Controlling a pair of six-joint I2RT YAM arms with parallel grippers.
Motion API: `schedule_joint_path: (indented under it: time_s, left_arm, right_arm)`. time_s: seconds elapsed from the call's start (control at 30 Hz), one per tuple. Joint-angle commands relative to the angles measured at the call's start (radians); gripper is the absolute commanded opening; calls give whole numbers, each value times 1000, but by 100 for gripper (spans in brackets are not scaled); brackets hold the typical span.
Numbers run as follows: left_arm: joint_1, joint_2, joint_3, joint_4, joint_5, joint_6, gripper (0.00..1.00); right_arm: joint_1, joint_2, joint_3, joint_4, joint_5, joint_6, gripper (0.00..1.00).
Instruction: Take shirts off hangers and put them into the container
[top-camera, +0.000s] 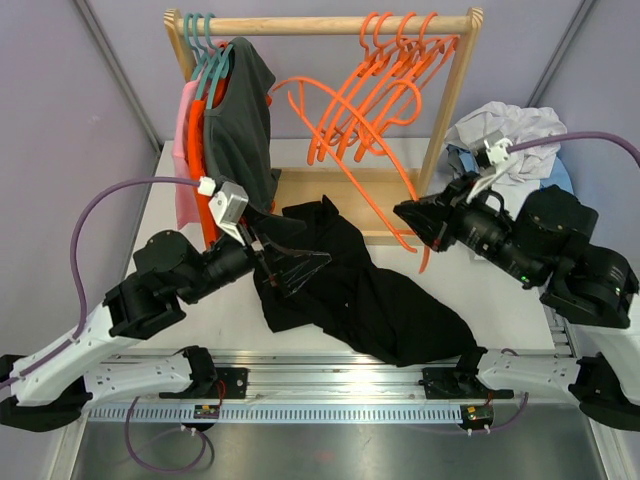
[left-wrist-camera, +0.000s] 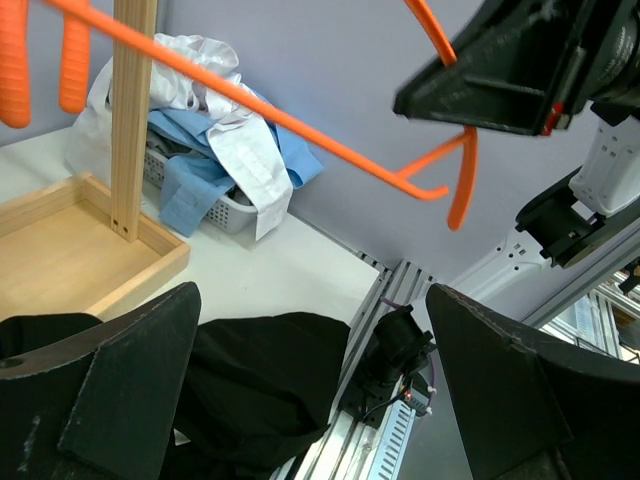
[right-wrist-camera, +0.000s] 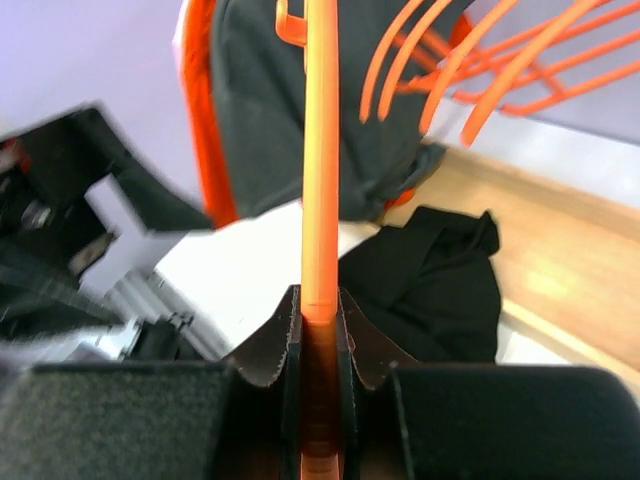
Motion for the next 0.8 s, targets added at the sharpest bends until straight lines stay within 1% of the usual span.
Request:
schedule_joint_path:
  time_s: [0.0, 0.13, 0.2, 0.23, 0.33, 0.4, 0.47, 0.57, 0.77]
  left_arm:
    - [-4, -52, -6, 12, -31, -22, 99]
    - [-4, -95, -23, -14, -57, -29, 99]
    - [-6, -107, -30, -25, -71, -37, 99]
    - [-4, -121, -30, -33, -72, -39, 99]
    - [-4, -154, -52, -37, -86, -49, 99]
    - [-4, -171, -59, -37, -95, -55, 99]
    - [-4, -188, -69, -43, -103, -60, 99]
    - [-4, -208, -79, -46, -106, -65, 99]
    - [-4, -230, -92, -48, -109, -71, 99]
  right_arm:
    - [0, 77, 69, 136, 170, -10, 0]
    - [0, 209, 161, 166, 228, -13, 0]
    - [0, 261, 206, 159, 251, -14, 0]
    - [0, 313, 230, 150, 273, -14, 0]
    - [2, 401, 334, 125, 288, -10, 0]
    - [0, 433, 367, 119, 296, -2, 0]
    - [0, 491, 405, 114, 349, -3, 0]
    - [-1, 536, 470, 104, 388, -9, 0]
    - [0, 672, 628, 102, 442, -68, 0]
